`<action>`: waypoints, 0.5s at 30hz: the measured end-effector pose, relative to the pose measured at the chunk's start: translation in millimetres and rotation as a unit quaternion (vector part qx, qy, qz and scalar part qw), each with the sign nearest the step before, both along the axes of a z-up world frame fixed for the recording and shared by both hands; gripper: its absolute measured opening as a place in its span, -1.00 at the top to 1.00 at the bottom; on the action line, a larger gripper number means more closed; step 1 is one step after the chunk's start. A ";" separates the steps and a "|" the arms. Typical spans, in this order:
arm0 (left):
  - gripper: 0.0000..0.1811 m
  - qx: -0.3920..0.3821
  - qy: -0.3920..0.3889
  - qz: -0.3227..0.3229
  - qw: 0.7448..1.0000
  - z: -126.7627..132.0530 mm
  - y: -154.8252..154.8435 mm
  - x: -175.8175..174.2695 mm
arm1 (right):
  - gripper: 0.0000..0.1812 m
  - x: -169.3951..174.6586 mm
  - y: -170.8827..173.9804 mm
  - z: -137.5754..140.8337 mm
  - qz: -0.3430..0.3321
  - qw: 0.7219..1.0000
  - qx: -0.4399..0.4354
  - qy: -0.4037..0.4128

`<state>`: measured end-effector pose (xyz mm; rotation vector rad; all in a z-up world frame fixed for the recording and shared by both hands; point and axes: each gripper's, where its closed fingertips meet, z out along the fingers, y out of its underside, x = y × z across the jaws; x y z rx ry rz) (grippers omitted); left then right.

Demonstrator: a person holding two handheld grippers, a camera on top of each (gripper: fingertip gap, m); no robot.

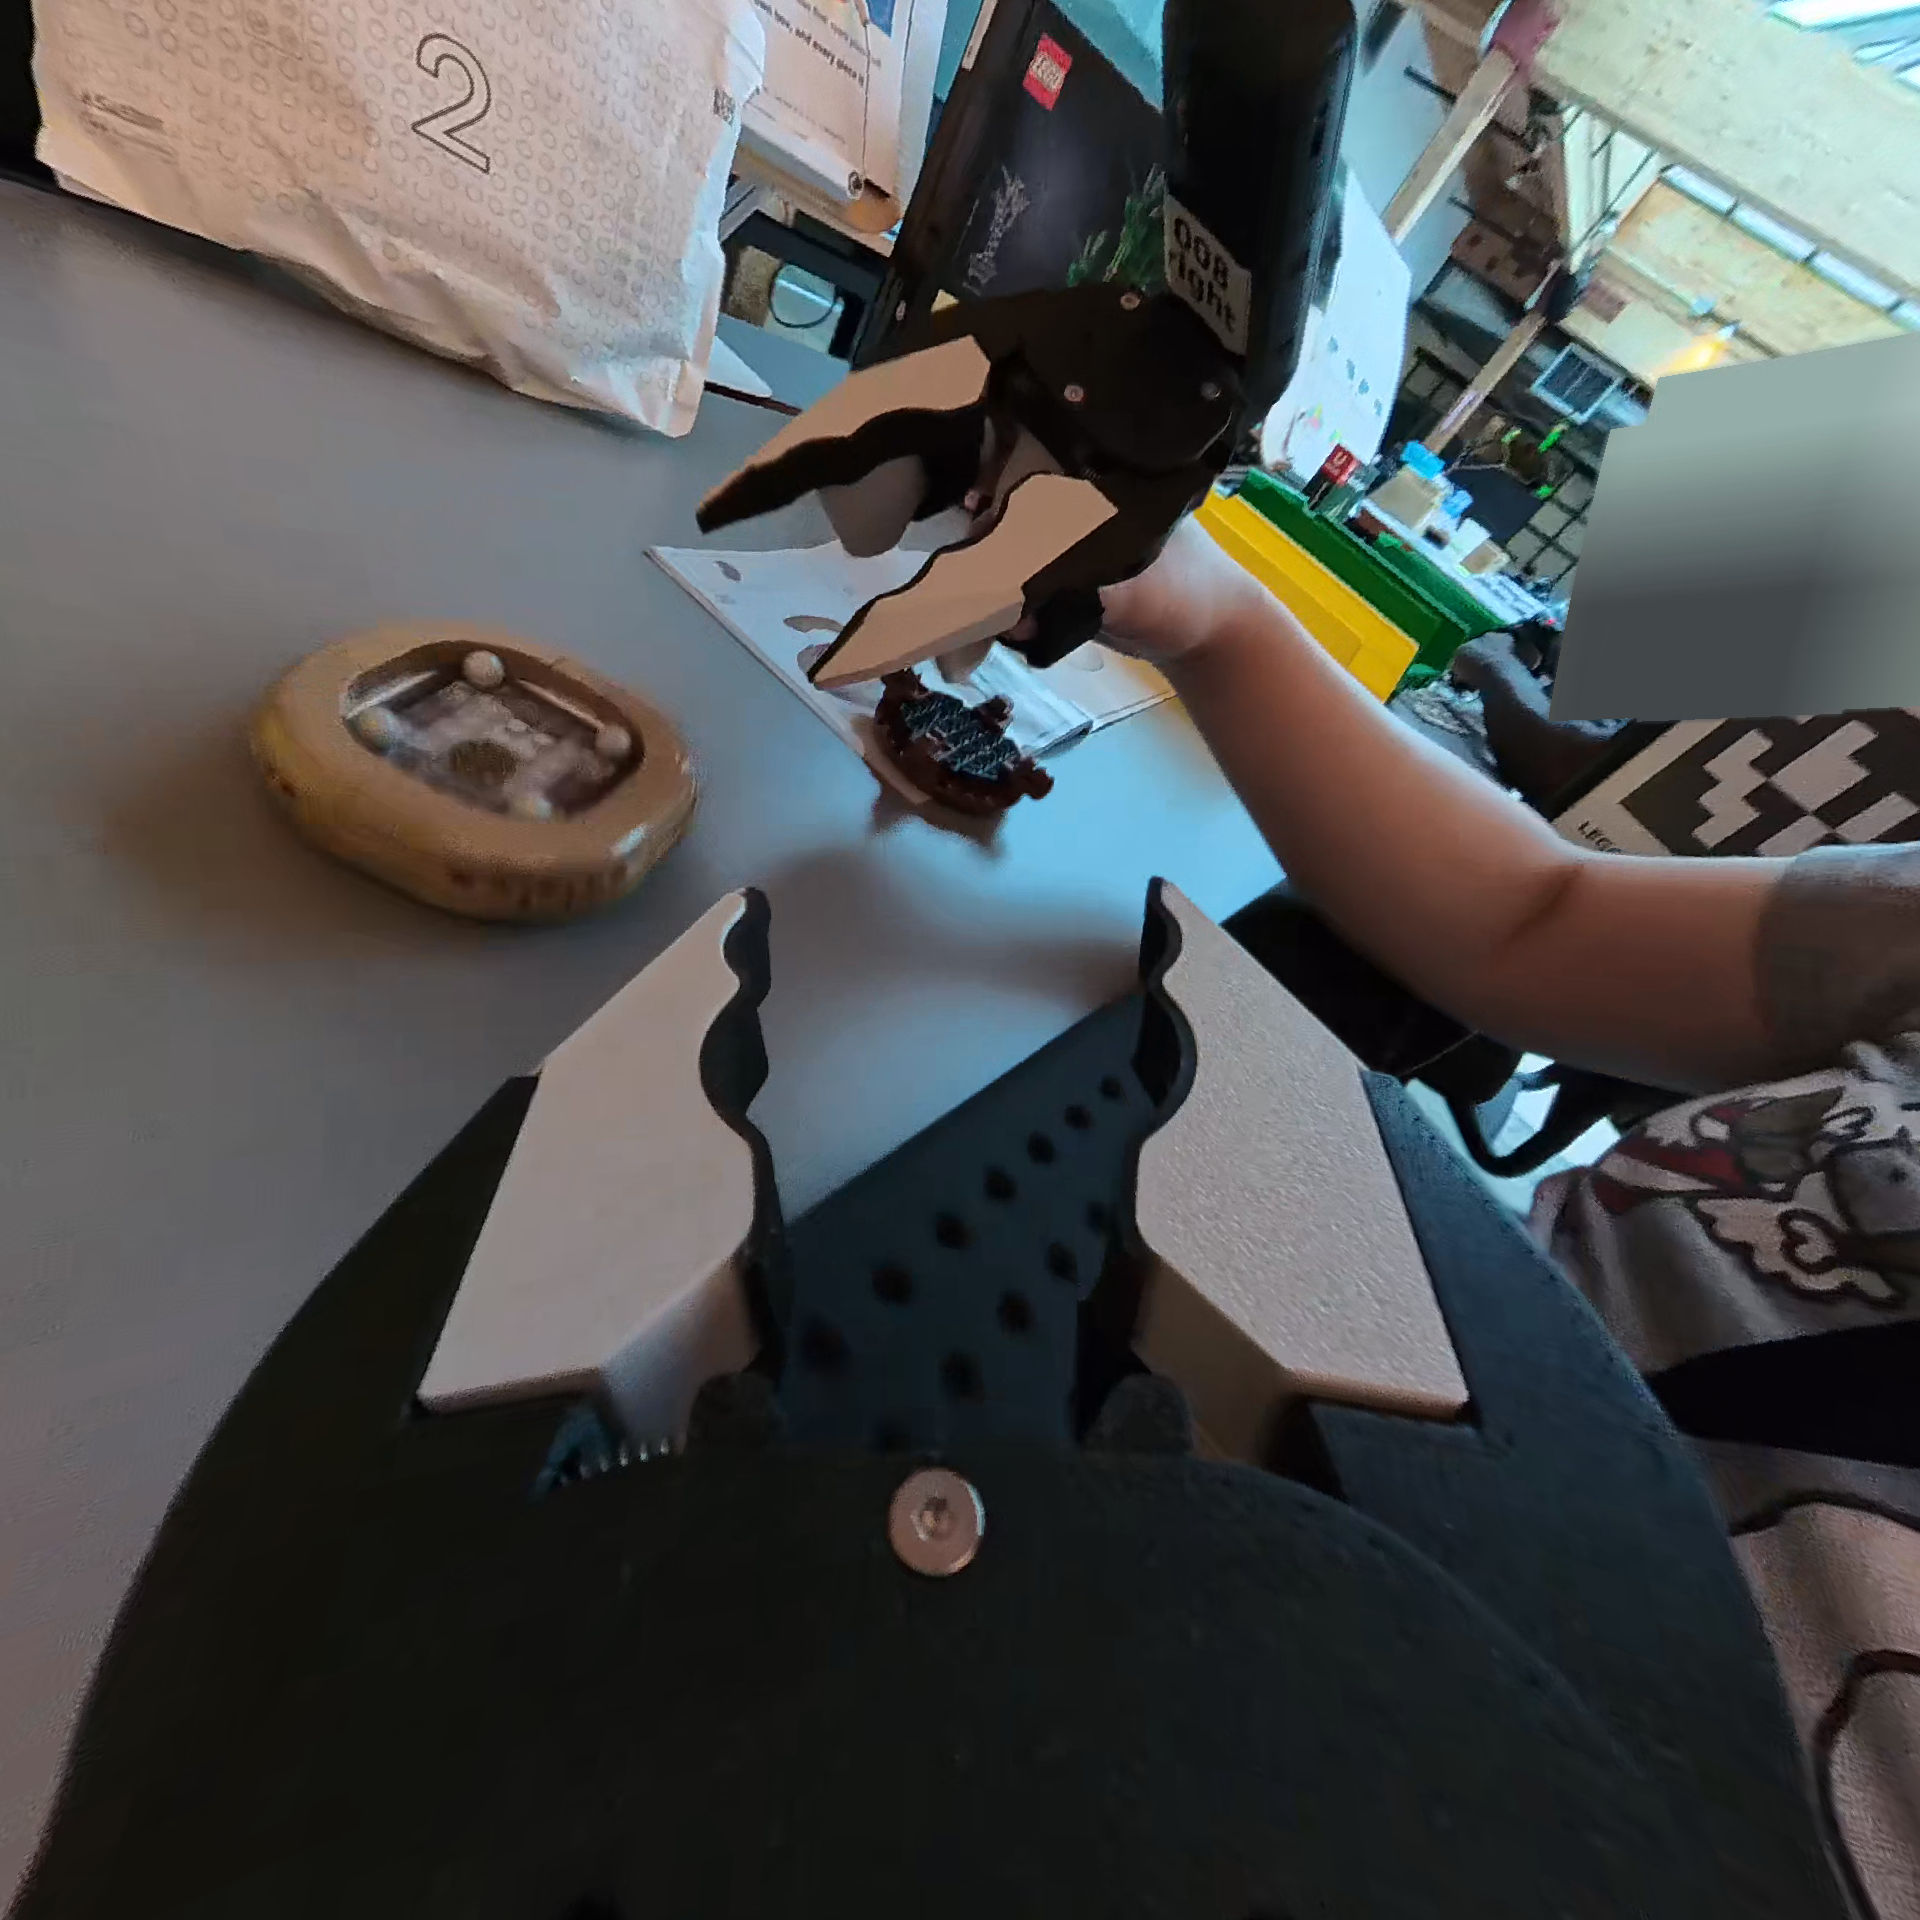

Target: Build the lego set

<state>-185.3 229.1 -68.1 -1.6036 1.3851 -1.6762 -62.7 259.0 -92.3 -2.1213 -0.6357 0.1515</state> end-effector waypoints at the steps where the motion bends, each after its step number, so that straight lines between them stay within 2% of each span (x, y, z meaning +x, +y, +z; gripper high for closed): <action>1: 0.22 0.007 -0.002 0.003 1.000 0.0 -0.9 -6.4 | 0.32 -3.3 0.7 0.9 -0.002 1.000 0.009 -0.001; 4: 0.22 0.012 -0.014 0.014 1.000 2.0 2.0 -26.5 | 0.30 -17.6 0.8 -9.9 0.020 0.999 0.008 -0.040; 9: 0.22 0.013 -0.020 0.043 0.999 0.4 13.5 -51.0 | 0.07 -31.3 22.3 -30.9 0.063 0.991 -0.004 -0.122; 10: 0.22 0.008 -0.022 0.047 0.999 0.2 14.4 -53.7 | 0.09 -38.0 26.6 -34.1 0.082 0.989 -0.010 -0.123; 12: 0.23 -0.004 -0.020 0.052 0.998 -1.6 14.3 -57.8 | 0.37 -56.3 27.6 -39.0 0.141 0.980 -0.005 -0.141; 15: 0.23 -0.013 -0.018 0.068 0.997 -4.6 12.7 -65.8 | 0.51 -61.1 27.4 -58.0 0.175 0.956 -0.019 -0.234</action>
